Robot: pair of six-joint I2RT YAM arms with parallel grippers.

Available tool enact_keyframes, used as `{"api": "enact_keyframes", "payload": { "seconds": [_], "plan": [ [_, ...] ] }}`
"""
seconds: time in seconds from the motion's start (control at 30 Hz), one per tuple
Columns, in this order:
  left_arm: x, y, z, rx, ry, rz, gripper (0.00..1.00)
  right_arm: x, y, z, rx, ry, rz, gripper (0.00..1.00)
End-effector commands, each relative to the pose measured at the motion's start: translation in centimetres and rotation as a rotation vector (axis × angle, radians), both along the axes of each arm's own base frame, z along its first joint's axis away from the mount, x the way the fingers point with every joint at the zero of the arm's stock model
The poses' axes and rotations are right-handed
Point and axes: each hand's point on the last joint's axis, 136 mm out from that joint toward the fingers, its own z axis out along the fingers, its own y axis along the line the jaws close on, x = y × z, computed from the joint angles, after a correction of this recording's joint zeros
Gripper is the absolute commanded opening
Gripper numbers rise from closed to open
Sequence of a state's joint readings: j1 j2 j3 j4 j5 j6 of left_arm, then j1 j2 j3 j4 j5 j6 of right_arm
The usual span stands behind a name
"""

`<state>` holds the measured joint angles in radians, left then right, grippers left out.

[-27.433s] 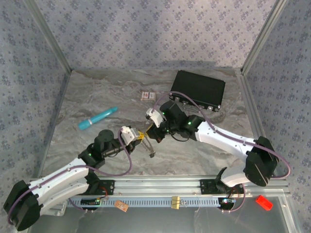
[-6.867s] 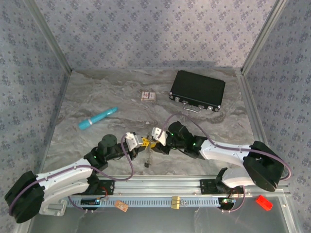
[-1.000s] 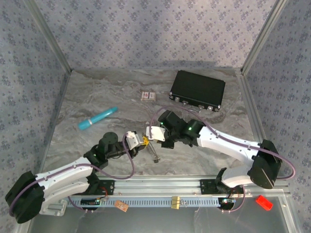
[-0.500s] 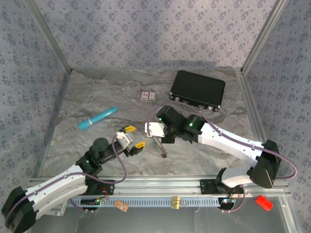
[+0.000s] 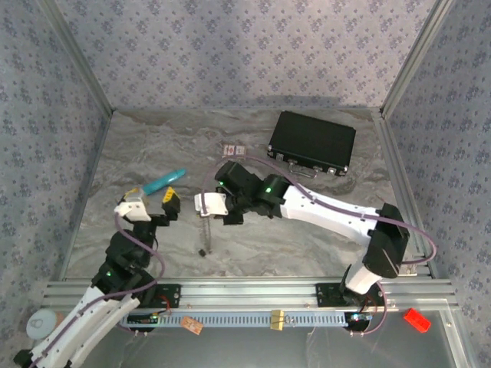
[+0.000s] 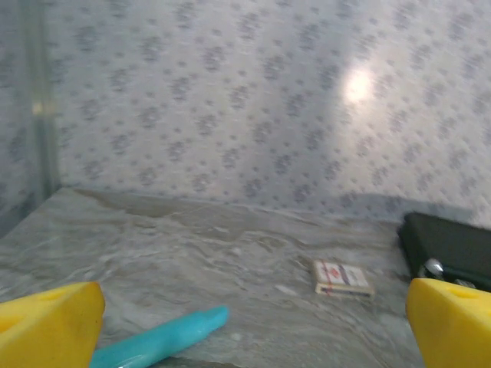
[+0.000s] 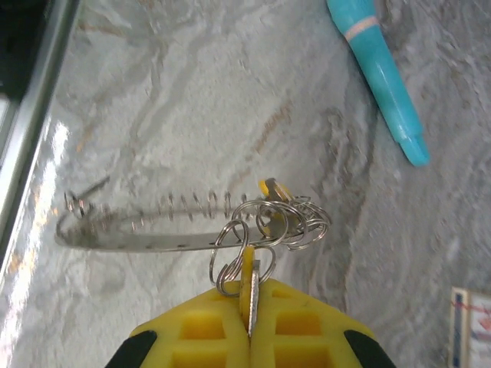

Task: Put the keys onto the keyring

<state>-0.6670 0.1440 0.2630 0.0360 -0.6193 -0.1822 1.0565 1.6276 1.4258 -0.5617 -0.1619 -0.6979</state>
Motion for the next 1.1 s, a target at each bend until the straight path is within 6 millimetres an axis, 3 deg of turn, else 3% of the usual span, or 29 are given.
{"api": "enact_keyframes", "payload": {
  "seconds": [0.0, 0.1, 0.23, 0.33, 0.5, 0.63, 0.73, 0.83, 0.97, 1.07],
  "plan": [
    [-0.2, 2.1, -0.3, -0.063, 0.061, 0.101, 0.99, 1.6, 2.2, 0.0, 0.045, -0.012, -0.013, 0.0],
    [0.1, 1.8, -0.6, -0.046, 0.079, 0.099, 0.99, 3.7, -0.3, -4.2, -0.144, -0.076, -0.069, 0.0],
    [0.8, 1.1, -0.9, -0.035, 0.082, 0.083, 0.99, 4.8, -6.7, -9.6, -0.467, -0.143, -0.127, 0.0],
    [1.5, 0.3, -1.2, -0.022, 0.093, 0.061, 0.99, 4.8, -10.6, -11.7, -0.629, -0.171, -0.146, 0.0],
    [2.5, -0.5, -2.2, 0.012, 0.145, 0.049, 0.99, 4.9, -14.8, -13.6, -0.747, -0.157, -0.208, 0.0],
    [3.1, -0.5, -3.2, 0.037, 0.185, 0.061, 0.99, 3.9, -20.1, -16.1, -0.903, -0.113, -0.247, 0.11],
    [3.4, -0.5, -4.0, 0.048, 0.203, 0.073, 0.99, 3.2, -23.1, -16.8, -0.96, -0.075, -0.283, 0.22],
    [3.7, -0.3, -4.4, 0.058, 0.213, 0.085, 0.99, 2.9, -24.6, -16.4, -0.962, -0.049, -0.325, 0.31],
    [4.3, -0.3, -4.5, 0.091, 0.22, 0.095, 0.99, 3.6, -24.8, -14.8, -0.87, -0.045, -0.412, 0.36],
    [4.9, -0.3, -4.5, 0.141, 0.228, 0.101, 0.99, 5.1, -23.6, -12.1, -0.676, -0.047, -0.549, 0.38]
  ]
}}
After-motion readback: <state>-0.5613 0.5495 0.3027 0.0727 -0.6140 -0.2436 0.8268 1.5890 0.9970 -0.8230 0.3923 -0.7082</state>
